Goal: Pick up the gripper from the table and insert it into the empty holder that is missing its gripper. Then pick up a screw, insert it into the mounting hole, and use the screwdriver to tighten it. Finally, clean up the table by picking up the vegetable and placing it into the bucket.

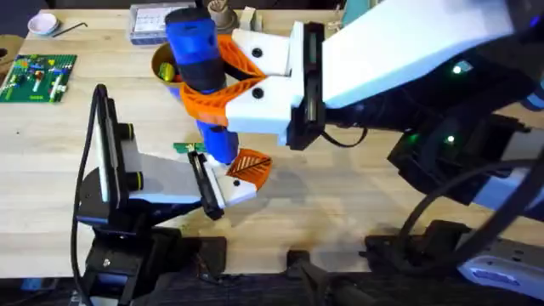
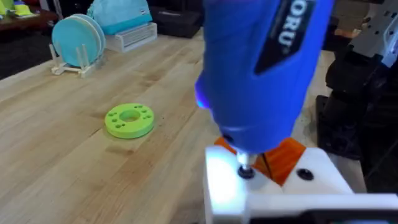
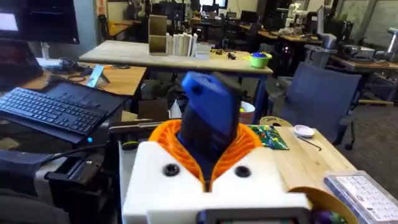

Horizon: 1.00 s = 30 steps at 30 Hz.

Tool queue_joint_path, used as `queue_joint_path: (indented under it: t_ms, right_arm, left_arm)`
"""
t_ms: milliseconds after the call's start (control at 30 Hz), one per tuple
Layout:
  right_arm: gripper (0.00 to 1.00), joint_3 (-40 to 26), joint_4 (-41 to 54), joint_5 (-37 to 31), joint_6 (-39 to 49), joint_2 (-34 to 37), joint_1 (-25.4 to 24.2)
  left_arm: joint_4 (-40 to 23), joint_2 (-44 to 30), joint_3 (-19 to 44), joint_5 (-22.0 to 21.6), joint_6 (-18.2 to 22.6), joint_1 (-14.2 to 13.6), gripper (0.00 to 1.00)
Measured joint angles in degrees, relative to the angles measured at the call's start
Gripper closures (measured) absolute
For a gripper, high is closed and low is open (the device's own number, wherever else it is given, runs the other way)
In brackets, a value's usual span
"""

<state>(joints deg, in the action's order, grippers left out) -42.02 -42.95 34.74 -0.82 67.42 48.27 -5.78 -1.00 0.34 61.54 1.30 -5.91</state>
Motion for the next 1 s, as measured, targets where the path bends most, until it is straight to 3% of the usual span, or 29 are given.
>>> queue_joint_path:
  t_ms: [300, 567, 800, 1000]
  right_arm:
    - [0.978, 1.33, -5.7, 0.72, -0.07, -0.33, -0.54]
    - [0.978, 1.33, -7.45, 0.26, -0.02, -5.51, -2.82]
    - [0.978, 1.33, -3.73, 0.22, -0.02, -5.53, -4.34]
    - [0.978, 1.33, 4.78, -0.67, -0.04, -5.53, -7.2]
  left_arm:
    - [-0.02, 0.27, 0.04, -0.11, 0.2, 0.0, 0.997]
    - [-0.04, 0.27, 0.04, -0.02, 0.2, -0.01, 0.997]
    - [-0.04, 0.27, 0.04, -0.02, 0.2, 0.0, 0.997]
    - [-0.04, 0.27, 0.04, -0.02, 0.2, -0.01, 0.997]
